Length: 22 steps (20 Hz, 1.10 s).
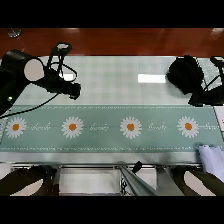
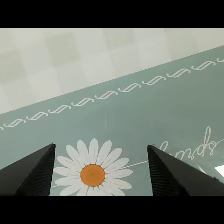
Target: Fold the shirts.
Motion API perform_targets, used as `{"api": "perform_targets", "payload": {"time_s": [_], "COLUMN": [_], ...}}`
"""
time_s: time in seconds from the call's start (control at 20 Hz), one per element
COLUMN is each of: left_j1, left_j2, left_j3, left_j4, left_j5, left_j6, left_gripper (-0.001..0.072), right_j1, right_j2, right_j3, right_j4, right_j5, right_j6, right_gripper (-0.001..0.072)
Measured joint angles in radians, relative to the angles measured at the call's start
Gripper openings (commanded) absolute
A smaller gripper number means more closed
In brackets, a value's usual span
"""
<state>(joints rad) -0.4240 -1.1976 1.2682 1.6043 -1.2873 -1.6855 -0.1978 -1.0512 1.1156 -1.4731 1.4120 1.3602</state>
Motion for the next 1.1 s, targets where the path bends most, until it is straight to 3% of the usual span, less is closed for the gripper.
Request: {"api": "perform_targets", "payload": {"time_s": [0.9, 1.1], "left_j1": [0.000, 0.000], "left_j2": [0.000, -0.009], "left_j3": [0.000, 0.000], "left_j4": [0.000, 0.000], "left_j5": [0.000, 0.040], "left_j6": [0.000, 0.000], "left_gripper": [0.0716, 0.0716], "right_j1": [0.000, 0.000], "right_j2": [0.000, 0.000], "right_j3": [0.000, 0.000], "right_j4": [0.000, 0.011], "right_j5": [-0.001, -0.056], "right_j6": [0.000, 0.001], "right_gripper": [0.0600, 0.0599]}}
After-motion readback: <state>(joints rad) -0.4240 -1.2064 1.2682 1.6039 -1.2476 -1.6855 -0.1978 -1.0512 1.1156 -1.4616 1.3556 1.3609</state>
